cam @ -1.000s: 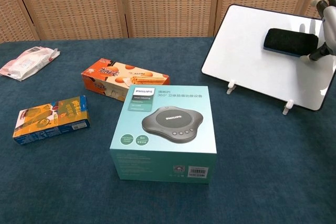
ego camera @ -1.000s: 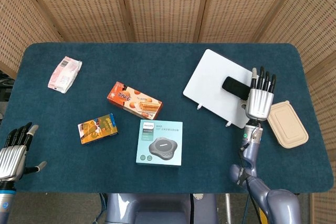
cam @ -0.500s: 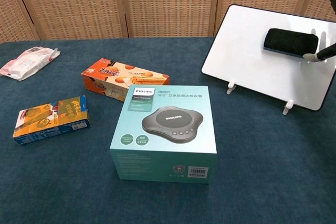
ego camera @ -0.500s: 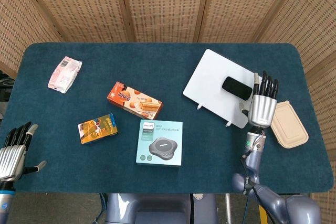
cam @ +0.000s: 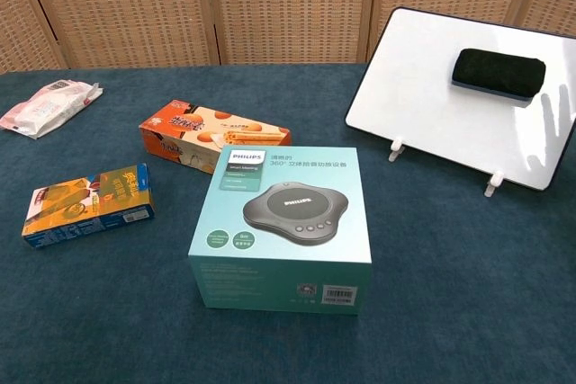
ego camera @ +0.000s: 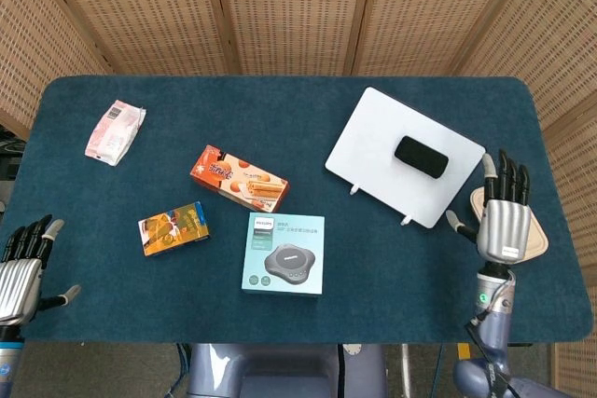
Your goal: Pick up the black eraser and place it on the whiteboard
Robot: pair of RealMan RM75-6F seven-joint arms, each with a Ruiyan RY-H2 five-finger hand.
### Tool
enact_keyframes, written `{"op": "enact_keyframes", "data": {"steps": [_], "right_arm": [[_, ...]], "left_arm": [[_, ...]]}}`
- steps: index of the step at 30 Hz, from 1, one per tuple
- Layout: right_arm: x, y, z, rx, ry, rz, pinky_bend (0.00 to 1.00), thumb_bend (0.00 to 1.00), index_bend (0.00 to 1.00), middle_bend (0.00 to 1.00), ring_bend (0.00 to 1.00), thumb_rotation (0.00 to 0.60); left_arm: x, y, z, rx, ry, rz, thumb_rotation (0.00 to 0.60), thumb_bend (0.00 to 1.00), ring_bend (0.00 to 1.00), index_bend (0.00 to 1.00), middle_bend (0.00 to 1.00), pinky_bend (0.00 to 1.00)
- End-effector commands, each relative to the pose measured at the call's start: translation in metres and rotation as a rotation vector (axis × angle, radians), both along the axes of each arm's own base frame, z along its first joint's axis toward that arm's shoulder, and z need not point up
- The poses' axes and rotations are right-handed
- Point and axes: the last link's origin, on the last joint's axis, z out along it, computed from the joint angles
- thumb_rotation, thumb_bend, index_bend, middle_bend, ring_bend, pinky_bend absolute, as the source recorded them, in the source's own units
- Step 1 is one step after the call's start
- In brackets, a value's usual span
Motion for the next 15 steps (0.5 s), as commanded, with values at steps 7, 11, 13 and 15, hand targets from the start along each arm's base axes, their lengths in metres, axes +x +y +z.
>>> {"op": "enact_keyframes", "data": {"steps": [7, 11, 13, 15], "right_arm": [[-0.018, 0.062, 0.024, 0.092, 0.02, 0.059, 0.0, 0.0, 0.0, 0.0, 0.0, 0.6], [-0.023, 0.078, 0.024, 0.112, 0.04, 0.072, 0.0, 0.0, 0.0, 0.0, 0.0, 0.6], [-0.027, 0.082, 0.022, 0.128, 0.062, 0.081, 0.0, 0.0, 0.0, 0.0, 0.0, 0.6], [-0.029, 0.083, 0.022, 0.147, 0.061, 0.082, 0.0, 0.0, 0.0, 0.0, 0.0, 0.6]], "left_arm": [[0.002, -0.003, 0.004, 0.028, -0.003, -0.012, 0.6, 0.15, 0.0, 0.0, 0.0, 0.0], [0.0, -0.003, 0.006, 0.042, 0.003, -0.012, 0.6, 0.15, 0.0, 0.0, 0.0, 0.0], [-0.001, -0.003, 0.008, 0.048, 0.004, -0.008, 0.6, 0.15, 0.0, 0.0, 0.0, 0.0], [-0.001, -0.003, 0.009, 0.052, 0.007, -0.008, 0.6, 0.15, 0.0, 0.0, 0.0, 0.0]]}}
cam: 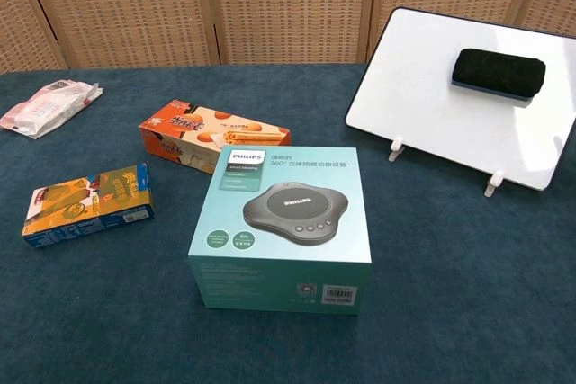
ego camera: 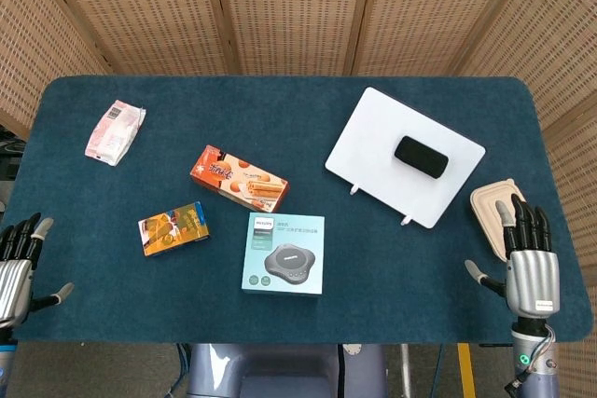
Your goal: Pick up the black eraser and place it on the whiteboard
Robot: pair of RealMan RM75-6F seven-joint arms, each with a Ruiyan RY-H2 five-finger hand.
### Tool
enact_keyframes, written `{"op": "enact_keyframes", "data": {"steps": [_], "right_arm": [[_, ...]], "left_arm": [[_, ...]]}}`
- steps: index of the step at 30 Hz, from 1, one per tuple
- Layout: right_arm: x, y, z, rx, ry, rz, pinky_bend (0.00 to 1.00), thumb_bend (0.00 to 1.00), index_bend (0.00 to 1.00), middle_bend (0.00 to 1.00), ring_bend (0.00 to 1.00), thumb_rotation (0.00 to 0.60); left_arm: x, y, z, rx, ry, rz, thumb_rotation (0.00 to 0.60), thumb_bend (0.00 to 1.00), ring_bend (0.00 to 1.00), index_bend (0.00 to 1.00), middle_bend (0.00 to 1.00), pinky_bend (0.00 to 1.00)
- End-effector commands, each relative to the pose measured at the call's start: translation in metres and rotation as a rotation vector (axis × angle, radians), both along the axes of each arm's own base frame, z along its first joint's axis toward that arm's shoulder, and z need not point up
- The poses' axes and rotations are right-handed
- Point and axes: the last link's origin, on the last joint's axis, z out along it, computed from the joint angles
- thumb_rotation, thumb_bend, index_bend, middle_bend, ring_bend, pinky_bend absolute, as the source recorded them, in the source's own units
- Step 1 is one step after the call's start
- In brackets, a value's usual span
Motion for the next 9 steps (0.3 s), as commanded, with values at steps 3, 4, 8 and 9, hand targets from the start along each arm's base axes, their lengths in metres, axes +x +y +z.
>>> {"op": "enact_keyframes", "data": {"steps": [3, 4, 8, 9], "right_arm": [[-0.0029, 0.0039, 0.0016, 0.023, 0.0, 0.005, 0.0, 0.0, 0.0, 0.0, 0.0, 0.6], [-0.0026, 0.004, 0.0023, 0.02, 0.001, 0.008, 0.0, 0.0, 0.0, 0.0, 0.0, 0.6], [-0.0015, 0.0058, 0.0028, 0.018, 0.003, 0.011, 0.0, 0.0, 0.0, 0.0, 0.0, 0.6], [-0.0012, 0.0064, 0.0032, 0.016, 0.001, 0.012, 0.0, 0.0, 0.0, 0.0, 0.0, 0.6]], "left_arm": [[0.0, -0.0005, 0.0009, 0.005, 0.004, -0.003, 0.6, 0.15, 0.0, 0.0, 0.0, 0.0], [0.0001, -0.0009, 0.0011, 0.006, 0.004, -0.004, 0.6, 0.15, 0.0, 0.0, 0.0, 0.0], [0.0014, -0.0022, 0.0013, 0.007, 0.004, -0.01, 0.6, 0.15, 0.0, 0.0, 0.0, 0.0], [0.0018, -0.0024, 0.0012, 0.006, 0.004, -0.011, 0.6, 0.15, 0.0, 0.0, 0.0, 0.0]]}}
